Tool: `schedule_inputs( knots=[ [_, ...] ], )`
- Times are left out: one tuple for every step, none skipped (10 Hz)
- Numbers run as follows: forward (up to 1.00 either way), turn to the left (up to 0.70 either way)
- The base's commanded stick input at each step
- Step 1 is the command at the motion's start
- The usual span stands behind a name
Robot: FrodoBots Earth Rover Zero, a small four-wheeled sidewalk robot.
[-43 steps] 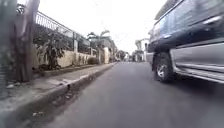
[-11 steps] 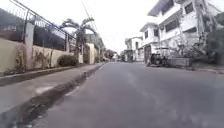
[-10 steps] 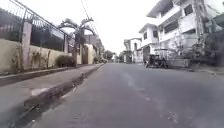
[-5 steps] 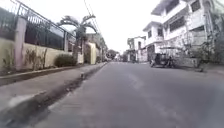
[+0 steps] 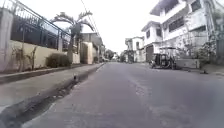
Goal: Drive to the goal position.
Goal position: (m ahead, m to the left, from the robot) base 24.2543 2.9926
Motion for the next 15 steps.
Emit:
schedule_inputs(
  knots=[
    [1.00, -0.36],
    [1.00, -0.36],
    [1.00, -0.24],
    [1.00, 0.04],
    [1.00, 0.04],
    [1.00, 0.04],
    [1.00, 0.04],
    [1.00, 0.04],
    [1.00, 0.04],
    [1.00, 0.04],
    [1.00, 0.04],
    [1.00, 0.04],
    [1.00, 0.04],
    [1.00, 0.04],
    [1.00, 0.04]
  ],
)
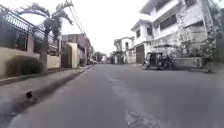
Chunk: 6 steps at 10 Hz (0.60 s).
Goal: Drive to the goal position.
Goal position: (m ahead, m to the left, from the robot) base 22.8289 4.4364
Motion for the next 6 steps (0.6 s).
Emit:
schedule_inputs(
  knots=[
    [1.00, 0.04],
    [1.00, 0.04],
    [1.00, 0.04],
    [1.00, 0.04],
    [1.00, 0.04],
    [1.00, 0.04]
  ],
)
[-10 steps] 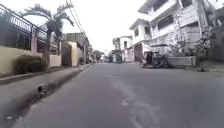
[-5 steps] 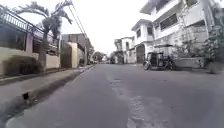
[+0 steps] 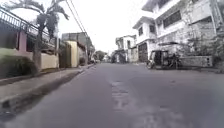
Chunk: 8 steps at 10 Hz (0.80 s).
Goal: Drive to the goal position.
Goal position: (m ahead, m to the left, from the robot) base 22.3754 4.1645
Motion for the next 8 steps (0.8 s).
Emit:
schedule_inputs(
  knots=[
    [1.00, 0.04],
    [1.00, 0.04],
    [1.00, 0.04],
    [1.00, 0.04],
    [1.00, 0.04],
    [1.00, 0.04],
    [1.00, 0.04],
    [1.00, 0.04]
  ],
)
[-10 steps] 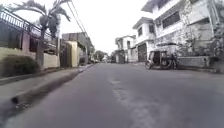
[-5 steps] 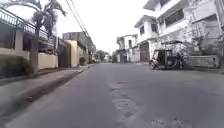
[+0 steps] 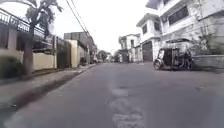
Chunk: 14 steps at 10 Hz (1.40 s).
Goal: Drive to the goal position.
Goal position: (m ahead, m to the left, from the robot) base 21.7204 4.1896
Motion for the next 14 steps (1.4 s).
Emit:
schedule_inputs(
  knots=[
    [1.00, 0.04],
    [1.00, 0.04],
    [1.00, 0.04],
    [1.00, 0.04],
    [1.00, 0.04],
    [1.00, 0.04],
    [1.00, 0.04],
    [1.00, 0.01],
    [1.00, -0.28],
    [1.00, -0.36],
    [1.00, -0.20],
    [1.00, 0.02],
    [1.00, 0.04],
    [1.00, 0.04]
  ],
)
